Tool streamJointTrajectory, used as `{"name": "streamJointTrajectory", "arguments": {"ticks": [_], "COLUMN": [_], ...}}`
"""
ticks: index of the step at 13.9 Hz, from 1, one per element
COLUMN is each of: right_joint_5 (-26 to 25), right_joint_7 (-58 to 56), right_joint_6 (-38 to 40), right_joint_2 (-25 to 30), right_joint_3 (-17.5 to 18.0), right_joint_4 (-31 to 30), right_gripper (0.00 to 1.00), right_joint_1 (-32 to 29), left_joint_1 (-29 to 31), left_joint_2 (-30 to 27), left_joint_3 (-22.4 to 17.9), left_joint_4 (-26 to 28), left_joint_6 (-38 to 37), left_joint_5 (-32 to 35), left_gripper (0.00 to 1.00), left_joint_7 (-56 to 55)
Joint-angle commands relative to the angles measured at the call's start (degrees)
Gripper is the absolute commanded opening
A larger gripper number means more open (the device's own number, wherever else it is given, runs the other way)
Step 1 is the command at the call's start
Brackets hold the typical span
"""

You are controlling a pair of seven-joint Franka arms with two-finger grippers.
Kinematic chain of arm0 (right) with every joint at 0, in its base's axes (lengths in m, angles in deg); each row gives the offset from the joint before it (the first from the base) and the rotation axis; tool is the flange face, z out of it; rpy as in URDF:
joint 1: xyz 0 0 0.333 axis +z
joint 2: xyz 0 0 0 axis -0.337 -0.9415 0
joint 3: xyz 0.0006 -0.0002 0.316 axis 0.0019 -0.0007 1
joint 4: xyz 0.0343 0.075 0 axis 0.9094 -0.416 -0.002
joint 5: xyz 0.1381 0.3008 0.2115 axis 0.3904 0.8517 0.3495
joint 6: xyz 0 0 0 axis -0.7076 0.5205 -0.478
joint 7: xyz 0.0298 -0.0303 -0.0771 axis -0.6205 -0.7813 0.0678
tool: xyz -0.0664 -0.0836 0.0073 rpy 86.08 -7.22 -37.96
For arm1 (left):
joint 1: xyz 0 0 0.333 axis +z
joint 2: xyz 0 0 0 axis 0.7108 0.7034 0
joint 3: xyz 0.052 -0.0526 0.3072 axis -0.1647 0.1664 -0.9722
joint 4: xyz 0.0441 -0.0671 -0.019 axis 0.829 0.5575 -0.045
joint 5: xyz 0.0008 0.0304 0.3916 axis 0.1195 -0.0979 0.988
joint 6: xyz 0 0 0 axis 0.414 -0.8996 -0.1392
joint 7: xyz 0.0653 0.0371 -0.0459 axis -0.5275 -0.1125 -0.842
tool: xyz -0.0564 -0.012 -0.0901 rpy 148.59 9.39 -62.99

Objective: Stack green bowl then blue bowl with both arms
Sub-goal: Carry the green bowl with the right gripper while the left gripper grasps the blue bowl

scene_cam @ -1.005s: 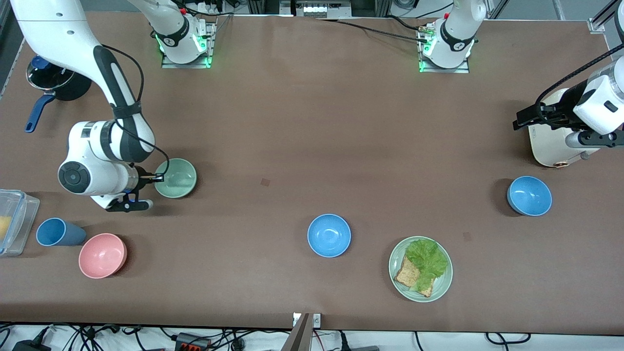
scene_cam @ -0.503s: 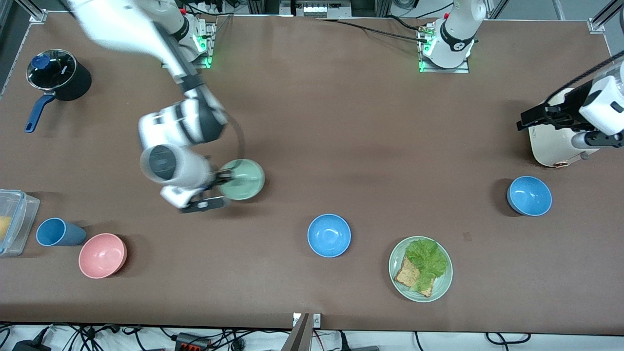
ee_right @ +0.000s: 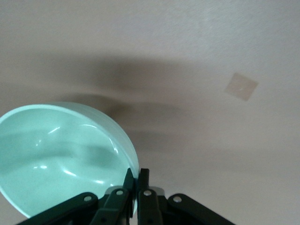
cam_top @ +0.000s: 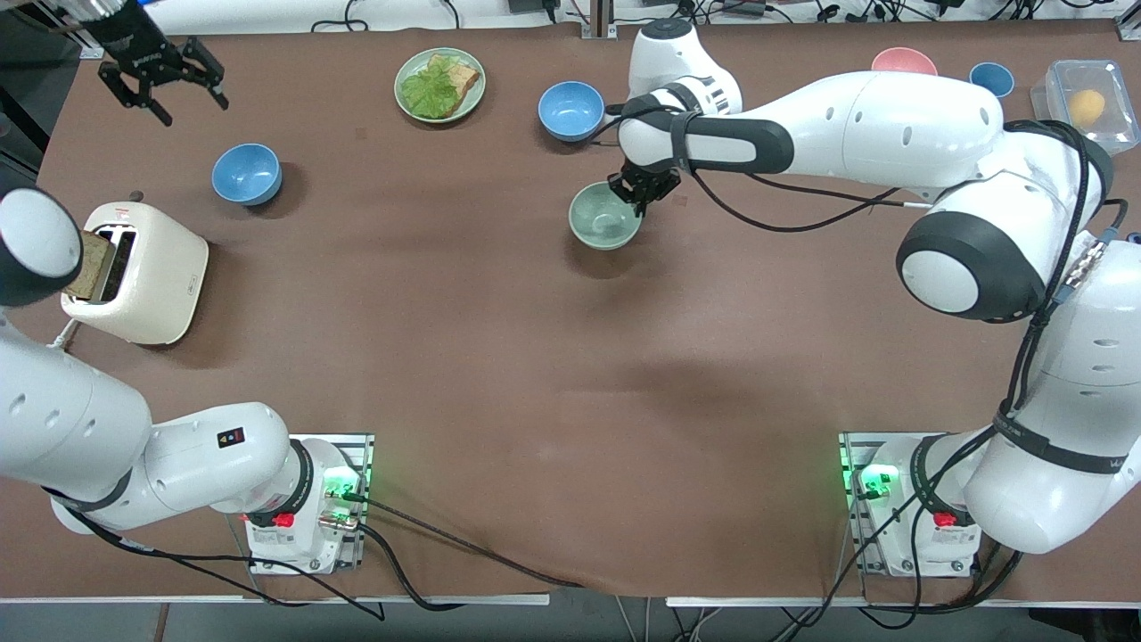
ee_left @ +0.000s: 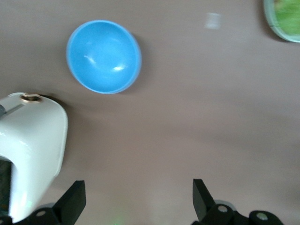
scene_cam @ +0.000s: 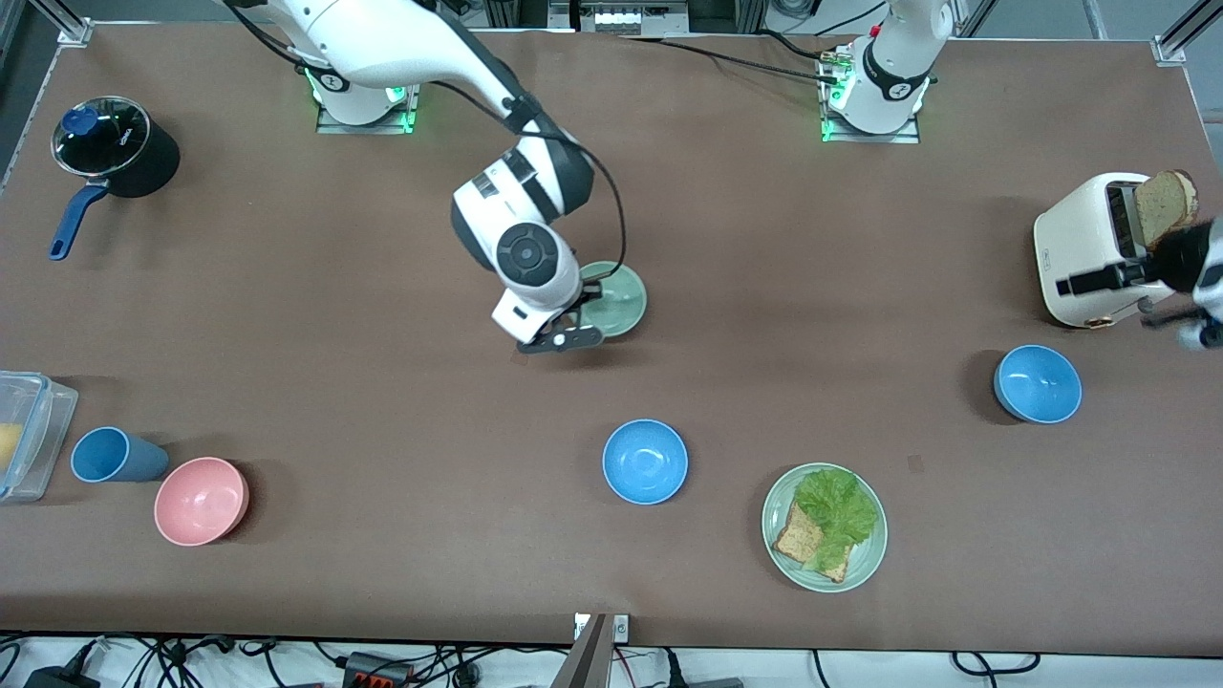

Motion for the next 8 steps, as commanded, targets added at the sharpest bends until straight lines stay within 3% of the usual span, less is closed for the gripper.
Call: {"name": "streamJointTrajectory", "arguments": {"ticks": [1, 6, 7, 8], "right_joint_5": [1.5, 1.3, 1.3, 1.3], "right_joint_7": [2.8, 6.9, 7.6, 10.3], "right_joint_6": [0.5, -3.6, -3.6, -3.6], "right_joint_2": [-0.8, -3.4, -3.4, -3.3], "right_joint_3": [-0.5, -0.6, -0.6, -0.6], "right_joint_4": [1.0, 0.9, 0.9, 1.0], "right_gripper": [0.00, 0.00, 0.29, 0.99], "right_joint_1": [2.9, 5.0, 5.1, 4.9], "left_joint_1": [-0.1, 2.7, 3.2, 3.5], "left_joint_2": [10.2, 16.9, 18.1, 19.8], "left_joint_3": [0.5, 0.5, 0.5, 0.5], "left_joint_4": [-10.0, -9.4, -9.1, -9.1], "left_joint_6": [-1.3, 8.9, 10.8, 11.4], "left_joint_5": [5.5, 6.2, 6.1, 6.3], "left_gripper": [1.00, 1.00, 1.00, 1.00], "left_joint_7": [3.1, 5.5, 6.4, 6.6]}}
